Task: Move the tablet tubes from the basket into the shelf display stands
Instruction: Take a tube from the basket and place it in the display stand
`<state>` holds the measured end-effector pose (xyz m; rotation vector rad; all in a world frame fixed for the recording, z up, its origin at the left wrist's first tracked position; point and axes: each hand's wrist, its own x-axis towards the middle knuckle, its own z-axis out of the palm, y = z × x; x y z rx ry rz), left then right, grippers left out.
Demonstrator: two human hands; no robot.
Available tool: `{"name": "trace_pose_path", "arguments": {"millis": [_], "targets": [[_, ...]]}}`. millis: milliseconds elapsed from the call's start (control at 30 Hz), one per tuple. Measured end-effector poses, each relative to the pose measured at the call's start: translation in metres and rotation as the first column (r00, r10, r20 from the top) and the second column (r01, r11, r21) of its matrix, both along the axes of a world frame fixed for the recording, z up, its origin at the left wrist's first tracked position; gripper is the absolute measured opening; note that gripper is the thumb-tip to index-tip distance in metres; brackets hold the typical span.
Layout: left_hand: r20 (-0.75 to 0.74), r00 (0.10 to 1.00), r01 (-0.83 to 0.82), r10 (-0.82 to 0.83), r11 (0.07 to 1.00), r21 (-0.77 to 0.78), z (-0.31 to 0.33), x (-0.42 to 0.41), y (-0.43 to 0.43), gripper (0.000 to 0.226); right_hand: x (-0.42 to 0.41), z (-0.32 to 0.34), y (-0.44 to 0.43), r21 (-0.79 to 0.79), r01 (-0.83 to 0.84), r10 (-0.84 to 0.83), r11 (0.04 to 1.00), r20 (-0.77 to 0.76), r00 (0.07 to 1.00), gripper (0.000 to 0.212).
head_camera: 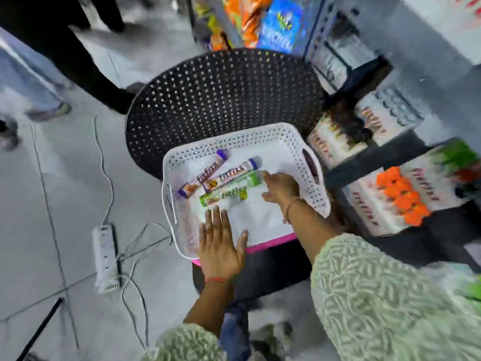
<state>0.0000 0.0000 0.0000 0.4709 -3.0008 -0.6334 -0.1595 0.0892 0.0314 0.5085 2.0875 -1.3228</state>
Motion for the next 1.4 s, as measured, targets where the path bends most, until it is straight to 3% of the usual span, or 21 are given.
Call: {"name": "trace_pose_path", "arguments": {"millis": [133,267,400,500,633,767,933,1033,1100,1167,1233,1400], "targets": [[-0.001,0.999,-0.043,0.043,0.998,-0.047,-0.008,0.002,0.000,0.074,-0.015,-0.022,-0.027,-0.087,0.182,-0.165,0.979,0.177,0.970,0.047],[-0.034,0.999,-0.030,0.027,0.995,-0.095,-0.016,0.004,-0.003,0.073,-0.016,-0.030,-0.043,-0.099,0.401,-0.377,0.911,0.202,0.904,0.050],[0.006,1.000,-0.022,0.023,0.996,-0.089,-0.016,0.003,-0.004,0.074,-0.014,-0.023,-0.027,-0.248,0.482,-0.414,0.841,0.280,0.866,0.039],[0.022,1.000,0.012,-0.010,0.998,-0.065,-0.015,0.005,-0.007,0.074,-0.009,0.004,0.013,-0.261,0.486,-0.469,0.834,0.130,0.874,0.016],[0.025,0.997,0.076,-0.076,0.997,0.001,0.002,-0.001,0.002,0.075,0.002,0.070,0.089,-0.301,0.510,-0.552,0.806,-0.070,0.831,0.023],[-0.118,0.962,0.253,-0.248,0.967,0.037,0.042,-0.037,0.063,0.074,0.027,0.150,0.180,-0.239,0.536,-0.587,0.809,-0.322,0.743,0.016],[-0.385,0.782,0.545,-0.490,0.837,0.042,0.119,-0.082,0.192,0.071,0.079,0.247,0.286,-0.180,0.643,-0.602,0.744,-0.600,0.528,0.026],[-0.478,0.618,0.719,-0.624,0.695,0.023,0.157,-0.082,0.268,0.069,0.118,0.301,0.342,-0.068,0.727,-0.525,0.683,-0.737,0.425,0.026],[-0.497,0.484,0.826,-0.720,0.564,-0.013,0.171,-0.076,0.309,0.069,0.140,0.329,0.370,0.027,0.769,-0.461,0.638,-0.787,0.410,0.022],[-0.488,0.336,0.902,-0.806,0.424,-0.080,0.178,-0.069,0.342,0.070,0.157,0.356,0.393,0.223,0.796,-0.307,0.563,-0.838,0.452,0.022],[-0.462,0.243,0.938,-0.853,0.329,-0.113,0.180,-0.062,0.366,0.073,0.171,0.381,0.409,0.382,0.778,-0.173,0.499,-0.835,0.522,0.029],[-0.360,0.163,0.949,-0.919,0.246,-0.198,0.168,-0.053,0.386,0.078,0.176,0.409,0.451,0.576,0.633,-0.066,0.517,-0.711,0.700,0.024]]}}
